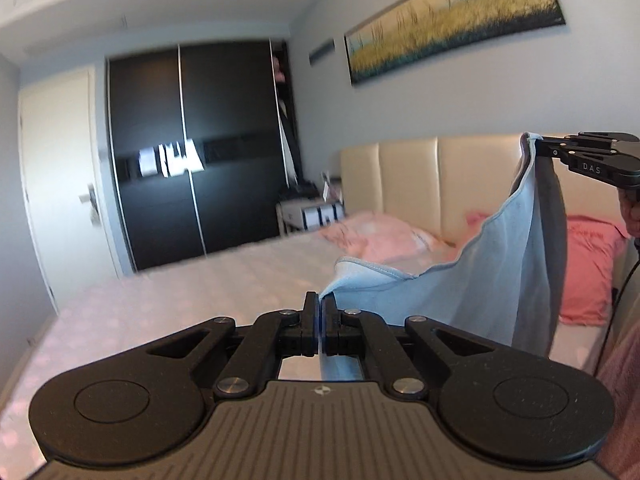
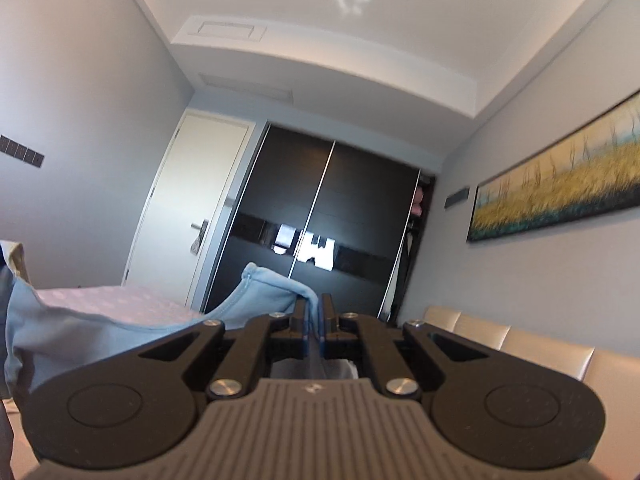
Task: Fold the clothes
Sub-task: 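Lower the grey shirt onto the bed with both grippers holding it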
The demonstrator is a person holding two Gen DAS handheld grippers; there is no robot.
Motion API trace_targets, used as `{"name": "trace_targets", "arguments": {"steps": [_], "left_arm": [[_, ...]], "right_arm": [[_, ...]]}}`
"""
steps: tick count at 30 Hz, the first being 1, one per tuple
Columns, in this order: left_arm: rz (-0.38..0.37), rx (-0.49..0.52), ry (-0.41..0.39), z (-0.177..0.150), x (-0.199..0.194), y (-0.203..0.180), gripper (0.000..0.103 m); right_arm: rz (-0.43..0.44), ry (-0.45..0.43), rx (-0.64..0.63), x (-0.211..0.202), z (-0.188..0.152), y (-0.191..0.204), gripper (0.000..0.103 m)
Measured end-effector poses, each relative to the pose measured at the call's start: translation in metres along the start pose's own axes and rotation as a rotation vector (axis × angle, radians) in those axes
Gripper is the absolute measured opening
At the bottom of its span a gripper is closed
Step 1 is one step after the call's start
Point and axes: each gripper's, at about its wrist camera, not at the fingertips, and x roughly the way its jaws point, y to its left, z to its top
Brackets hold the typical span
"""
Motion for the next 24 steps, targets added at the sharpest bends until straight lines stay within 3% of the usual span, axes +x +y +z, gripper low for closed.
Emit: {"name": "trace_targets", "arguments": {"steps": [10,13,19,21,24], "left_arm": [[-0.234,-0.083,0.413,-0.116,0.127,0.028,0.0],[-0.254,-0.084,0.49,-0.141,0.161,0.025,0.0],[-0.268,-0.151,0.523,-0.157,0.206,0.022,0.001],[-0.264,-0.16,0.529,-0.159,0.212,0.022,0.007],[-0.215,-0.166,0.515,-0.158,0.214,0.021,0.025]], "right_arm": [[0.036,0.275,0.046,0.086,-0.125,0.021,0.005],[0.044,0.347,0.027,0.111,-0.158,0.025,0.005],[0.061,0.477,0.049,0.149,-0.218,0.024,0.005],[0.066,0.503,0.07,0.16,-0.228,0.021,0.005],[0.08,0.514,0.084,0.168,-0.237,0.02,0.006]]}}
